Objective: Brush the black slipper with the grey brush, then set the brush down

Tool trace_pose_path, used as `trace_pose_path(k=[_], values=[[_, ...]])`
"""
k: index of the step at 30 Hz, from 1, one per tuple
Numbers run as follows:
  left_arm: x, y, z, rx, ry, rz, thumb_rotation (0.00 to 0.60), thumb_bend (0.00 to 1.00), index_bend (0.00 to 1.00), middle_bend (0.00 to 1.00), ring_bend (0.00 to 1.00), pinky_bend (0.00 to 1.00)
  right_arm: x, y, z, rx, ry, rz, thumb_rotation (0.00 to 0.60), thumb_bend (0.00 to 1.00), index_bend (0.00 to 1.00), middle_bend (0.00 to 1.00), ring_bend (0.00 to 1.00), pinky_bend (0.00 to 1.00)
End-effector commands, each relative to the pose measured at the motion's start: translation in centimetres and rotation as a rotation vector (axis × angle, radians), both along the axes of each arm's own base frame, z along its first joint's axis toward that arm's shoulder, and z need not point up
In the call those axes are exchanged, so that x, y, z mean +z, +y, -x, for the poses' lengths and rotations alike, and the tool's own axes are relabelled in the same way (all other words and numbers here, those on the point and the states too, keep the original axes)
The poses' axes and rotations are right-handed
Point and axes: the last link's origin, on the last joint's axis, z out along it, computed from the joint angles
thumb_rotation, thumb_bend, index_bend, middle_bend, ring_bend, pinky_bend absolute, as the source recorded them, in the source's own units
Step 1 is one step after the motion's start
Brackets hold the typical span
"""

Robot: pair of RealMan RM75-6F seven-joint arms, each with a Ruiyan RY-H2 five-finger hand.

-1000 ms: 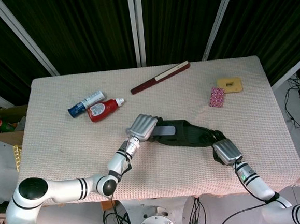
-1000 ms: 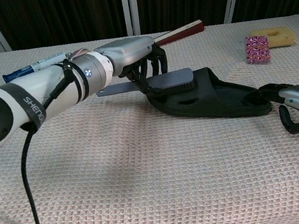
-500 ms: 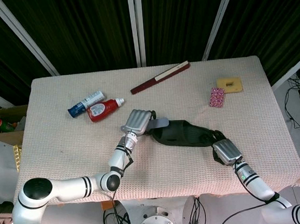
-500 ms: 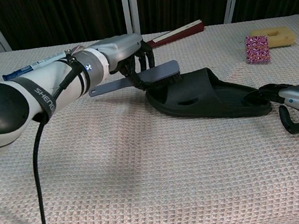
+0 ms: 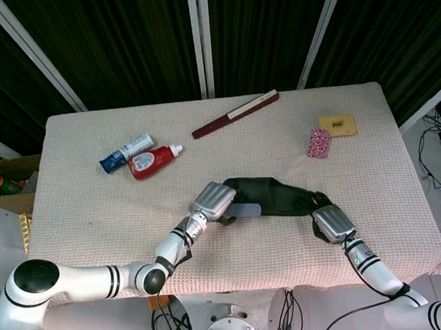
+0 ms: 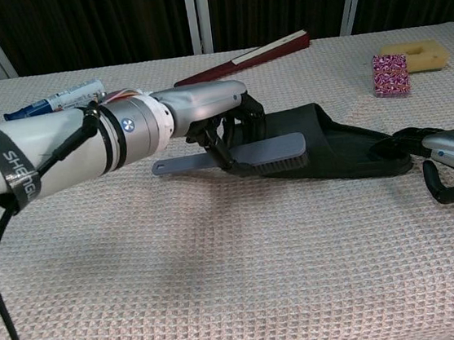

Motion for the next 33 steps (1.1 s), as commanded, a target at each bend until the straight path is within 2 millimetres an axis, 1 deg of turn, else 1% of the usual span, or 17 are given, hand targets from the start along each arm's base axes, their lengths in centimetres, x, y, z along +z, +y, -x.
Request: trace_pose_path(k=[1, 8, 14, 18, 22, 25, 28, 30, 33], values=[[-0.1, 0.4, -0.3, -0.010, -0.003, -0.073, 0.600, 0.44, 0.92, 0.94, 0.74, 0.85, 0.0, 0.0, 0.0, -0.001, -0.001, 0.000, 0.600, 1.00, 0.11, 0.16, 0.00, 0.06], [-0.2, 1.6, -0.7, 0.011, -0.018, -0.257, 0.600, 0.44, 0.92, 0.95, 0.75, 0.85, 0.1, -0.1, 0.1, -0.005, -0.003, 0.000, 0.600, 1.00, 0.11, 0.16, 0.00, 0.06], [-0.4, 2.7, 0.2, 0.086, 0.048, -0.362, 0.600, 0.44, 0.92, 0.95, 0.75, 0.85, 0.1, -0.1, 0.1, -0.004, -0.005, 0.000, 0.600, 1.00, 0.11, 0.16, 0.00, 0.06], [0.3, 3.7, 0.9, 0.137, 0.090, -0.454, 0.600, 0.44, 0.92, 0.95, 0.75, 0.85, 0.1, 0.0, 0.1, -0.003, -0.005, 0.000, 0.600, 1.00, 0.11, 0.16, 0.00, 0.06], [1.6, 4.3, 1.8, 0.193, 0.078, -0.460, 0.600, 0.44, 0.92, 0.95, 0.75, 0.85, 0.3, -0.1, 0.1, -0.001, -0.005, 0.004, 0.600, 1.00, 0.11, 0.16, 0.00, 0.06], [3.2, 4.5, 2.7, 0.203, 0.065, -0.464, 0.600, 0.44, 0.92, 0.95, 0.75, 0.85, 0.4, -0.1, 0.0, 0.000, -0.006, 0.007, 0.600, 1.00, 0.11, 0.16, 0.00, 0.06], [4.9, 4.3, 4.1, 0.205, 0.058, -0.457, 0.600, 0.44, 0.92, 0.95, 0.75, 0.85, 0.4, -0.1, 0.0, 0.000, -0.005, 0.009, 0.600, 1.00, 0.11, 0.16, 0.00, 0.06], [5.8, 3.5, 5.4, 0.185, 0.058, -0.407, 0.600, 0.44, 0.92, 0.95, 0.75, 0.85, 0.5, -0.1, 0.1, -0.003, -0.005, 0.010, 0.600, 1.00, 0.11, 0.16, 0.00, 0.06], [7.0, 1.8, 8.3, 0.155, 0.067, -0.353, 0.600, 0.44, 0.92, 0.95, 0.75, 0.85, 0.6, 0.0, 0.2, -0.008, -0.009, 0.017, 0.600, 1.00, 0.11, 0.16, 0.00, 0.06]])
